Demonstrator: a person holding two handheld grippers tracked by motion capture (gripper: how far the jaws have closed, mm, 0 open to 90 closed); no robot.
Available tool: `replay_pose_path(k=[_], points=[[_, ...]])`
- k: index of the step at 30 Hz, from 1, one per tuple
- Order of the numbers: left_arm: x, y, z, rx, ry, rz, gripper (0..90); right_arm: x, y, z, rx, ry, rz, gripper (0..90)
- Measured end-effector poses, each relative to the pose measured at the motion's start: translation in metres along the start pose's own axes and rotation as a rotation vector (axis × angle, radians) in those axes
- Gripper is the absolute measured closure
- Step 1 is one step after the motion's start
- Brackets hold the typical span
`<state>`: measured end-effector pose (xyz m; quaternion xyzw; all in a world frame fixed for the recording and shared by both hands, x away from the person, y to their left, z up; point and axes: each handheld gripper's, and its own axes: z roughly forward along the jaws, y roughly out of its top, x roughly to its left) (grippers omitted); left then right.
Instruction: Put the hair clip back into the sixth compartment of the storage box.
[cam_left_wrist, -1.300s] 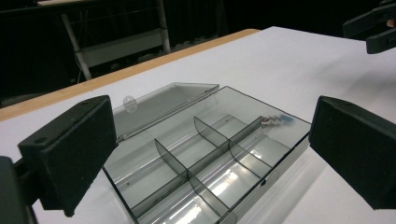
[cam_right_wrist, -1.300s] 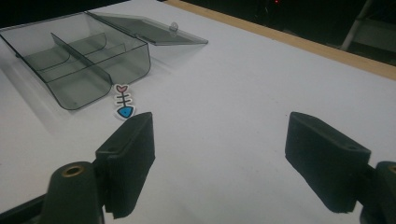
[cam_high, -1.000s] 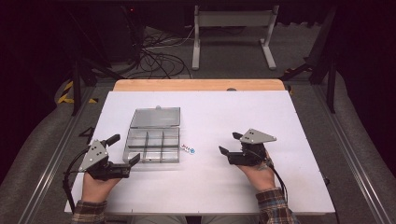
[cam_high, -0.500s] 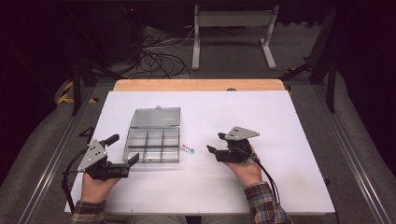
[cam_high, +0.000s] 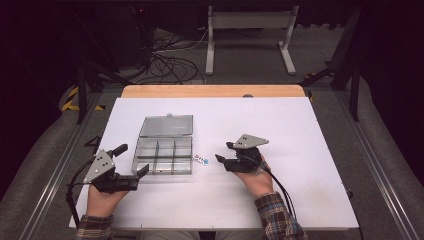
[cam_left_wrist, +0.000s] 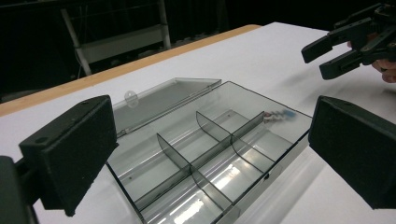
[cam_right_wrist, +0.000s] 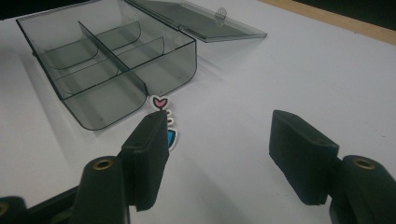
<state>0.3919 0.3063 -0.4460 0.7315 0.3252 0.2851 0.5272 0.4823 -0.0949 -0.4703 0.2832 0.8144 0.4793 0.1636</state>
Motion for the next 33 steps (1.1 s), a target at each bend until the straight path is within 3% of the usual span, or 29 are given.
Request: replay_pose_path(k=[11,28,33], points=[[0.000,0.000,0.000,-0.004,-0.008,-0.010,1.8,0.004,0.005,0.013,0.009,0.016,-0.022,37.3],[0.003,0.000,0.000,-0.005,-0.018,-0.014,1.8,0.012,0.008,0.041,0.070,0.047,-0.043,34.7],[0.002,0.000,0.001,-0.006,-0.022,-0.022,1.8,0.015,0.008,0.052,0.105,0.088,-0.053,38.4]])
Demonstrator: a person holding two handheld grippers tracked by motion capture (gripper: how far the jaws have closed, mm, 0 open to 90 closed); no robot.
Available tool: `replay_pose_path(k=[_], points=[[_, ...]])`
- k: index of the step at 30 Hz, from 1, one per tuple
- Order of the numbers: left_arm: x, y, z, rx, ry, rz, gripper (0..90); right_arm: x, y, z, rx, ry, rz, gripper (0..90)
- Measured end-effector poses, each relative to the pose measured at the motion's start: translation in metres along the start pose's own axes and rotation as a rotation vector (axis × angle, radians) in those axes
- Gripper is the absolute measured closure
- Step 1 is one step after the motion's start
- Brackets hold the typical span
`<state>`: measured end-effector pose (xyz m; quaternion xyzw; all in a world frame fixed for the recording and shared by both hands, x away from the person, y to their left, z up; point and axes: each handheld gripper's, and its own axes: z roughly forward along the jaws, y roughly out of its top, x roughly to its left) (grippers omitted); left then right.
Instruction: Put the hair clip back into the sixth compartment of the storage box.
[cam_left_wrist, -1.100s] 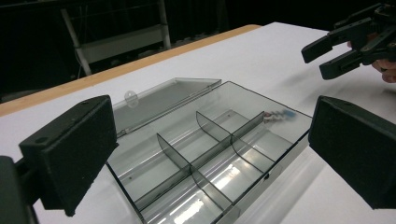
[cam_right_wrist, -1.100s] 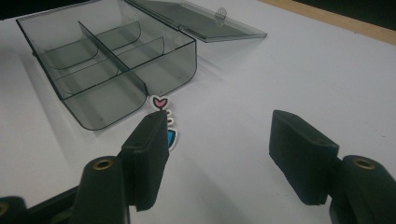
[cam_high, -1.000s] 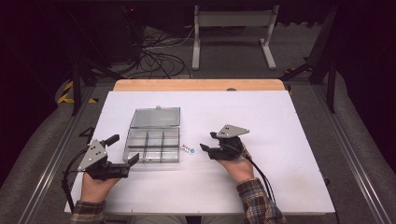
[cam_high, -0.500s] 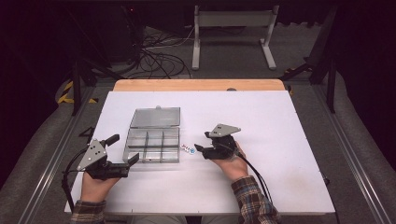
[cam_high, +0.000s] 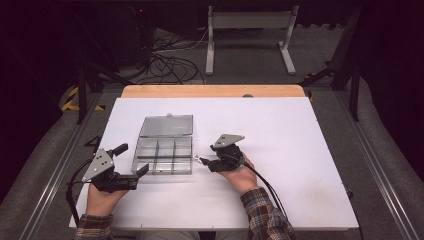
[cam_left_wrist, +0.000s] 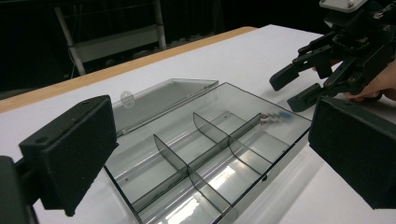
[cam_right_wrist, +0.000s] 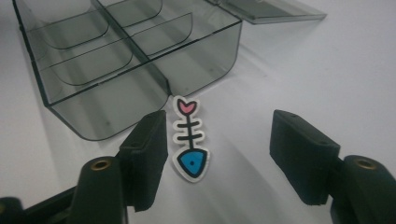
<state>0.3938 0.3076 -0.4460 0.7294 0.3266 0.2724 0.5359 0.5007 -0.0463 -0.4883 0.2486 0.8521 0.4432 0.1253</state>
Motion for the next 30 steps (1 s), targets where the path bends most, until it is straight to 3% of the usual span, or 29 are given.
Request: replay_pose_path(k=[18,24,30], points=[[0.004,0.001,0.000,0.001,-0.008,0.011,1.9,0.009,0.009,0.024,0.090,0.032,-0.052,47.5],[0.004,0.001,-0.001,0.000,-0.006,0.008,2.0,0.010,0.010,0.026,0.094,0.031,-0.057,52.4],[0.003,0.001,0.000,0.001,-0.008,0.010,2.0,0.013,0.011,0.027,0.094,0.043,-0.077,66.2]])
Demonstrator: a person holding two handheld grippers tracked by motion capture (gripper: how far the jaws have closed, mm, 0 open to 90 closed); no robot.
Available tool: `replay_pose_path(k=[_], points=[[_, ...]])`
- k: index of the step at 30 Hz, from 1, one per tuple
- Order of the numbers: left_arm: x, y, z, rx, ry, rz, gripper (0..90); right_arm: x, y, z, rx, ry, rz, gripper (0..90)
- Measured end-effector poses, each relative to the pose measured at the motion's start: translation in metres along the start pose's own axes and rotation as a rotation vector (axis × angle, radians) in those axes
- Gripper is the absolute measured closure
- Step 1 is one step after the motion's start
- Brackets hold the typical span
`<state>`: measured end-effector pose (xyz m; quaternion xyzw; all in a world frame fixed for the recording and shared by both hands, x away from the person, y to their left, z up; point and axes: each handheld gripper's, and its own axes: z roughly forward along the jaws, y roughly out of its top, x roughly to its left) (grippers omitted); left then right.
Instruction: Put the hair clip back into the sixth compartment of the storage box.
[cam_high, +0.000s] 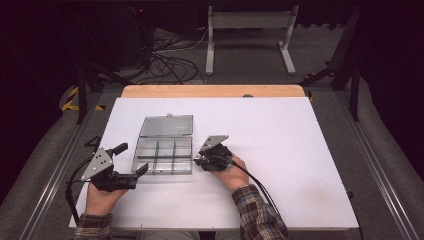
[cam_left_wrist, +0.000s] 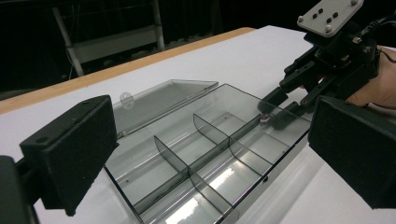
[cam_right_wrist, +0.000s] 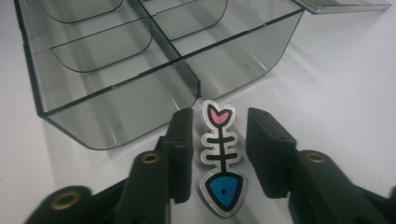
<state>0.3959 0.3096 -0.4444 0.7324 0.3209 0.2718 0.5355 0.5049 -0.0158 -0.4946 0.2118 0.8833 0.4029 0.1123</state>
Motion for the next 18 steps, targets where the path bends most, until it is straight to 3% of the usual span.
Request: replay_pose_path(k=[2,8,14,18], points=[[-0.0001,-0.0002,0.0002,0.002,0.000,0.005,2.0,0.0012,0.0004,0.0002,0.001,0.008,-0.009,71.9],[0.0008,-0.0019,0.0000,0.001,0.002,-0.003,2.0,0.0028,0.0003,-0.0004,0.001,-0.005,-0.013,72.7],[0.0009,-0.0021,-0.0001,0.000,0.004,-0.003,2.0,0.0005,0.0002,-0.0051,-0.028,-0.024,0.024,73.5],[0.0014,-0.0023,-0.0002,0.001,0.003,-0.002,2.0,-0.0001,0.0012,-0.0088,-0.044,-0.030,0.023,73.6]])
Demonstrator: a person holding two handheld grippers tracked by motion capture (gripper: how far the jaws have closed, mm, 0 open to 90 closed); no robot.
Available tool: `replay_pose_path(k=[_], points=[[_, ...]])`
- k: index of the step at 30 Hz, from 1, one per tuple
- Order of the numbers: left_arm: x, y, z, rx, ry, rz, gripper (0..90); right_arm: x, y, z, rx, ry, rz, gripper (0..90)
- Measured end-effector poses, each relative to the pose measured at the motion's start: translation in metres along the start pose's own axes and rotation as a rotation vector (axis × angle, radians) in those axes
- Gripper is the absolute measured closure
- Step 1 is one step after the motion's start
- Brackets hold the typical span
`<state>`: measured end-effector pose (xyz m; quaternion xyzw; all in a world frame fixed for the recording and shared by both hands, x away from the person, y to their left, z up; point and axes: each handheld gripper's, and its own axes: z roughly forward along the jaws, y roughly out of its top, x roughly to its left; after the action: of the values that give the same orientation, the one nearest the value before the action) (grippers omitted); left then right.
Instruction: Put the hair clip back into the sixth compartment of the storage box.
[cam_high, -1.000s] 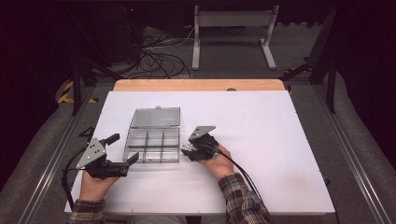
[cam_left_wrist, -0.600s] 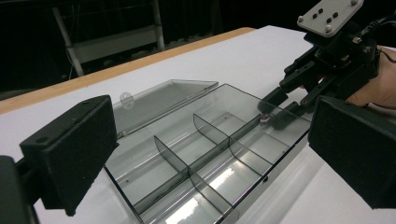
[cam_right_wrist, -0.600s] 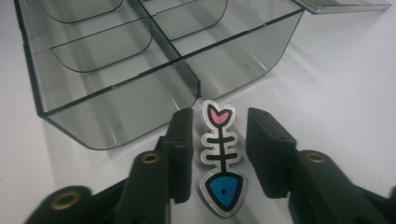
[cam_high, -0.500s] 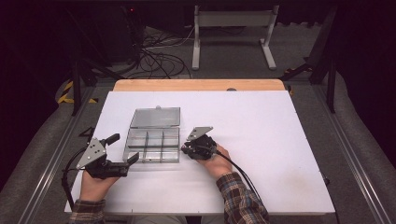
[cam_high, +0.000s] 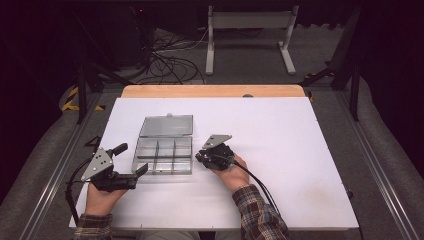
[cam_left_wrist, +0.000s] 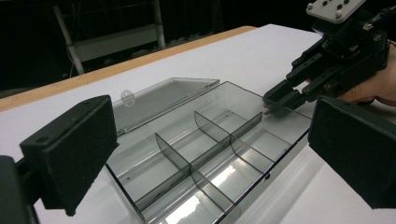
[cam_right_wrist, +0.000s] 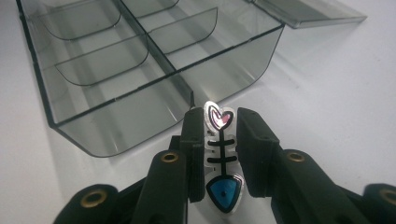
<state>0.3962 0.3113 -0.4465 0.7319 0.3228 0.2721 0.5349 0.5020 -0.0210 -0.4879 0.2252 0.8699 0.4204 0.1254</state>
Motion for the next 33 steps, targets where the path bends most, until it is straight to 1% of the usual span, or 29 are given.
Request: replay_pose_path(k=[3,7,9,10,15,18,19,24,28,32,33], points=[[0.000,0.000,0.000,-0.003,-0.006,-0.004,2.0,0.000,0.002,-0.004,-0.015,-0.005,0.004,73.7],[-0.001,0.000,-0.001,-0.004,-0.002,-0.006,2.0,0.000,0.003,-0.008,-0.033,-0.016,0.007,73.8],[0.000,0.000,-0.001,-0.006,-0.003,-0.002,2.0,0.000,0.004,-0.009,-0.037,-0.015,0.007,73.8],[0.000,0.000,-0.001,-0.008,-0.002,-0.001,2.0,0.001,0.005,-0.010,-0.042,-0.022,0.006,73.8],[-0.001,0.000,-0.001,-0.007,-0.004,-0.006,2.0,0.001,0.006,-0.014,-0.057,-0.027,0.005,73.8],[-0.001,-0.001,0.000,-0.004,-0.005,-0.011,2.0,0.001,0.007,-0.017,-0.068,-0.027,0.004,73.8],[-0.001,-0.001,0.000,-0.002,-0.004,-0.003,2.0,0.002,0.008,-0.019,-0.078,-0.030,0.004,73.8],[-0.001,-0.001,0.001,0.000,-0.003,-0.003,2.0,0.002,0.011,-0.023,-0.104,-0.032,0.005,73.8],[-0.001,-0.001,0.000,0.000,-0.008,-0.004,2.0,0.003,0.012,-0.026,-0.114,-0.031,0.005,73.8],[-0.001,-0.001,0.000,0.002,-0.003,0.000,2.0,0.005,0.015,-0.028,-0.129,-0.028,0.003,73.9],[-0.001,-0.001,0.000,0.000,-0.002,-0.008,2.2,0.005,0.015,-0.028,-0.133,-0.026,0.000,73.8]])
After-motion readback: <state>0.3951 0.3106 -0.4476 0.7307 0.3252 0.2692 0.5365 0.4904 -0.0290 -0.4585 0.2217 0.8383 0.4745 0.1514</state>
